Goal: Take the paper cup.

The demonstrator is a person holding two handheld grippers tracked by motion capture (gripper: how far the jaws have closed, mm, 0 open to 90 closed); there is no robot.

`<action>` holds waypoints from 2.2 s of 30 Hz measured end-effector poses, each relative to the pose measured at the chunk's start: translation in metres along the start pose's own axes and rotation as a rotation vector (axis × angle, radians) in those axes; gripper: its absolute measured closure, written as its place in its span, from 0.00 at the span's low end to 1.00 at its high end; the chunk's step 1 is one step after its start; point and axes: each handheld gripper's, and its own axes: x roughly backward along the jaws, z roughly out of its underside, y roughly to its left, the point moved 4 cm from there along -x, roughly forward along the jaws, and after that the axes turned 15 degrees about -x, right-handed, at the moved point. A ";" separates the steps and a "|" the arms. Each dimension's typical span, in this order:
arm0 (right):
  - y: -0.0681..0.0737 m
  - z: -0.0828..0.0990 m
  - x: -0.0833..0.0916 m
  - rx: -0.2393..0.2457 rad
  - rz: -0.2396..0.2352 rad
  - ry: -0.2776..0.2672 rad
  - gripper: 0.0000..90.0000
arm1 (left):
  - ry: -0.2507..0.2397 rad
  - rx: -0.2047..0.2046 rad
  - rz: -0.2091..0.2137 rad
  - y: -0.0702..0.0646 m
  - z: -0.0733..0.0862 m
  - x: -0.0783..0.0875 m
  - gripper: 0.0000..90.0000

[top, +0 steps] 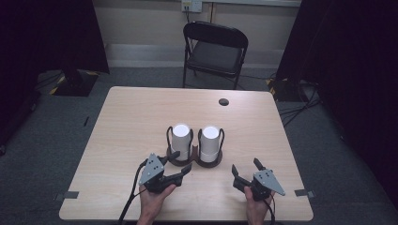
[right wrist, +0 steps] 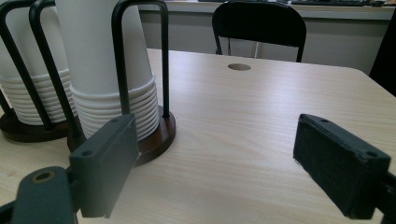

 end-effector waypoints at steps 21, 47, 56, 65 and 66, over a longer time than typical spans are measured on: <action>-0.001 0.000 0.000 -0.010 -0.007 -0.002 0.15 | 0.061 -0.068 0.015 0.008 -0.032 -0.039 0.24; -0.001 0.000 0.000 -0.007 -0.018 0.002 0.16 | 0.101 -0.034 0.078 0.026 -0.054 -0.090 0.22; 0.000 0.000 0.000 -0.005 -0.031 0.008 0.18 | 0.146 -0.056 0.075 0.033 -0.055 -0.106 0.26; 0.001 0.000 0.000 -0.001 -0.043 0.017 0.19 | 0.177 -0.048 0.101 0.032 -0.046 -0.121 0.27; 0.001 0.000 0.000 -0.001 -0.043 0.017 0.19 | 0.177 -0.048 0.101 0.032 -0.046 -0.121 0.27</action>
